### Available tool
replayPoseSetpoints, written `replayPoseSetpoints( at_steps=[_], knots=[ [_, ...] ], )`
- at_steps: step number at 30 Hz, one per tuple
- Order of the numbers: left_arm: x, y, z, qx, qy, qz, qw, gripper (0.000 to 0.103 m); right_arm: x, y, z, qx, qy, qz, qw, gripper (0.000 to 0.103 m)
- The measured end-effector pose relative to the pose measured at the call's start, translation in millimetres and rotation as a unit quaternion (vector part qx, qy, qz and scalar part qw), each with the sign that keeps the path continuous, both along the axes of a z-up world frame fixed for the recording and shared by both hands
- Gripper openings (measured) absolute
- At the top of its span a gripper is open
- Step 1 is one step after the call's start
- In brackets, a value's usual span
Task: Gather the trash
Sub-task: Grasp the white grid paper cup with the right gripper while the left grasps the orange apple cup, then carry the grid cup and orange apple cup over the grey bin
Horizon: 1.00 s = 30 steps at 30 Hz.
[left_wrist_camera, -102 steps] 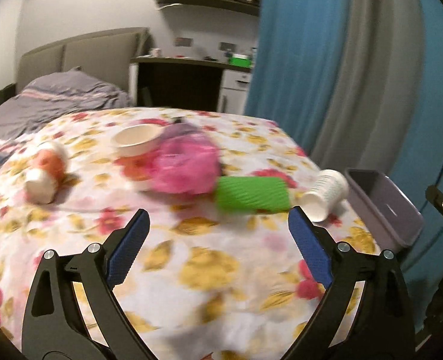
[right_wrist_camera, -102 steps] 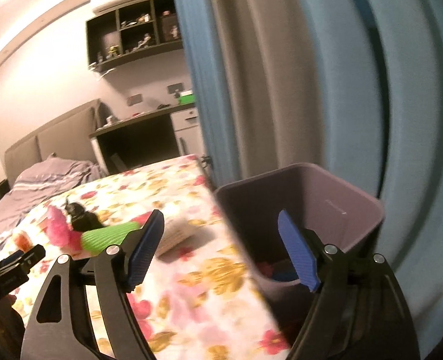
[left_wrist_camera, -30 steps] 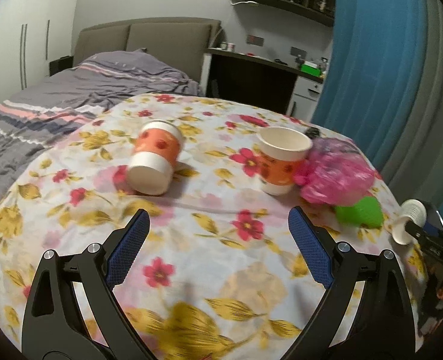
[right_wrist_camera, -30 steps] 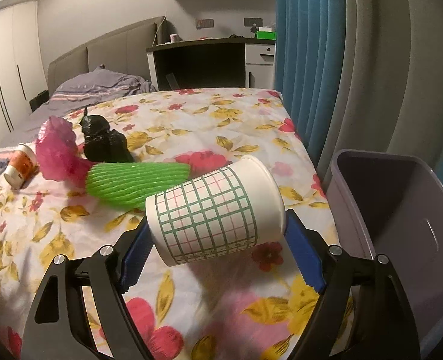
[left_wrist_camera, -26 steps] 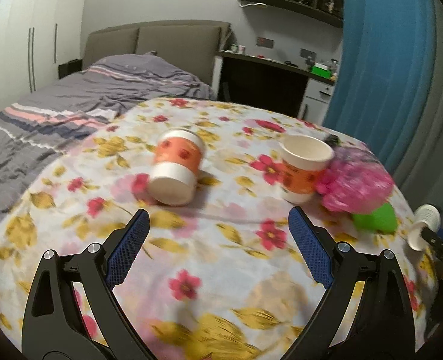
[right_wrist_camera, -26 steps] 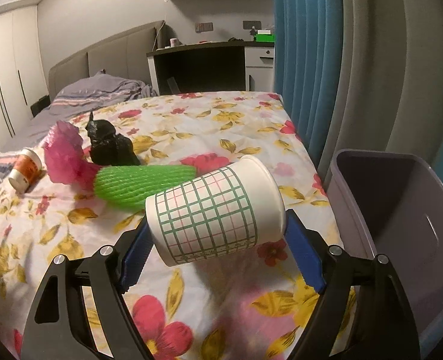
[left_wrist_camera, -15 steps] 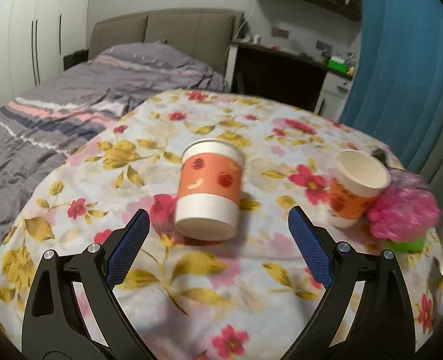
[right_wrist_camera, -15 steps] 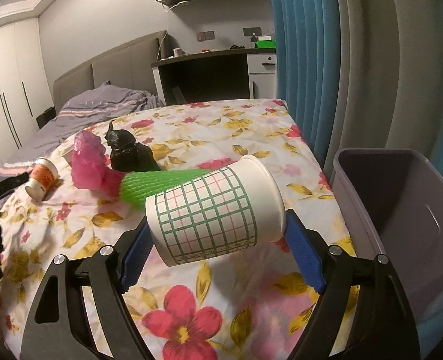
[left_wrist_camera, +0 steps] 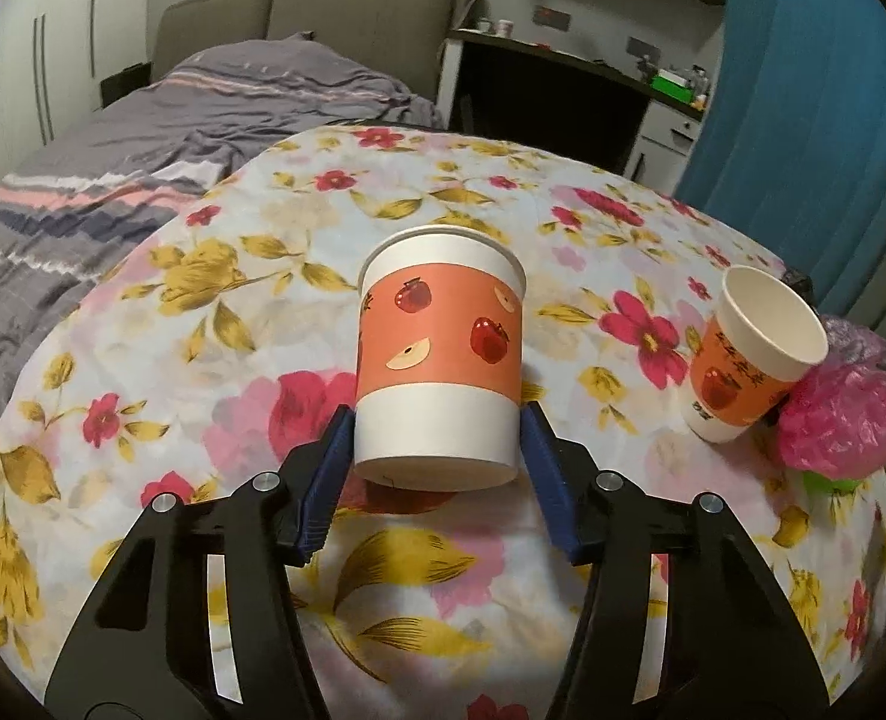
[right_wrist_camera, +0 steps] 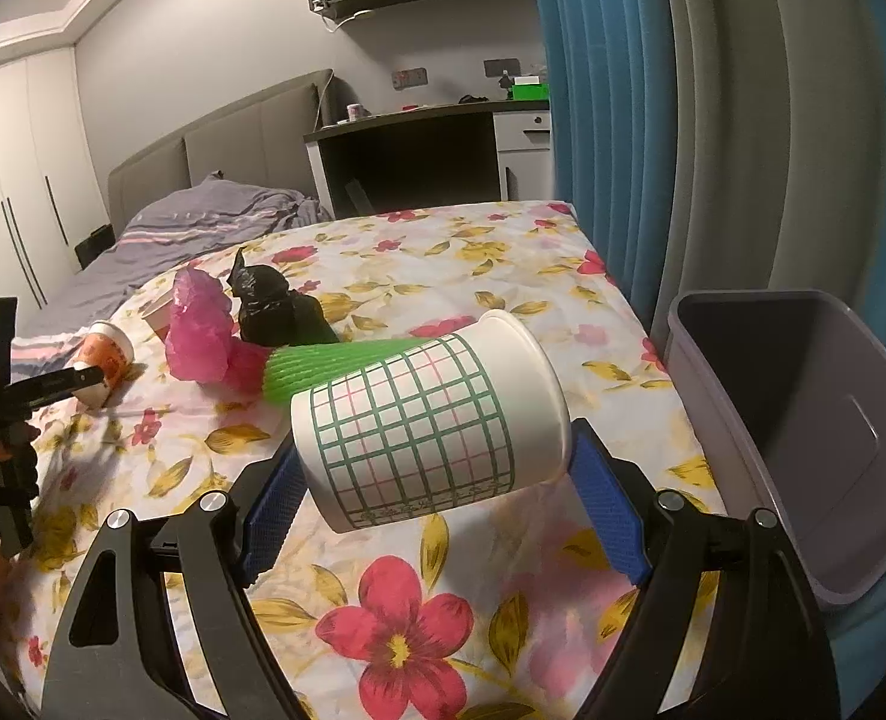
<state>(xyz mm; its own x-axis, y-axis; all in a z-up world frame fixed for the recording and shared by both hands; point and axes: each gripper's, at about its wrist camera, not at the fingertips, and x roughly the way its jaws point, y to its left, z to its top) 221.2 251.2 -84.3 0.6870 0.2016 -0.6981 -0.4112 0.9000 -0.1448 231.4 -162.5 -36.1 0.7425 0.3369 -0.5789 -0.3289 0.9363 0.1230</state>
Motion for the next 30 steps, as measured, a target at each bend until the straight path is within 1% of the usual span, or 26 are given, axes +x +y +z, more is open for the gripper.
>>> replayPoseSetpoints(
  at_steps=[4,8,12,17,22,30],
  knots=[
    [-6.8,-4.4,4.1,0.000,-0.014,-0.008,0.9999,0.054,-3.9,1.6,1.5,0.003,-0.002,0.000,1.000,0.081],
    [-27.1,-16.5,19.7,0.006,-0.045,-0.017,0.9988,0.054,-9.0,0.3,6.3,0.008,-0.009,-0.003,1.000,0.081],
    [-52.9,-34.2,35.8,0.008,-0.074,-0.025,0.9969,0.054,-14.9,-2.1,10.3,0.012,-0.014,-0.003,1.000,0.081],
    [-80.6,-68.9,56.2,0.011,-0.109,-0.051,0.9927,0.054,-23.4,-8.0,14.2,0.018,-0.018,-0.002,1.000,0.081],
    [-90.2,-106.2,68.4,0.009,-0.128,-0.088,0.9878,0.054,-33.3,-15.4,18.4,0.023,-0.024,-0.004,0.999,0.081],
    [-83.4,-165.4,74.4,0.012,-0.135,-0.149,0.9796,0.054,-42.6,-35.0,27.7,0.033,-0.038,-0.020,0.999,0.081]
  ],
)
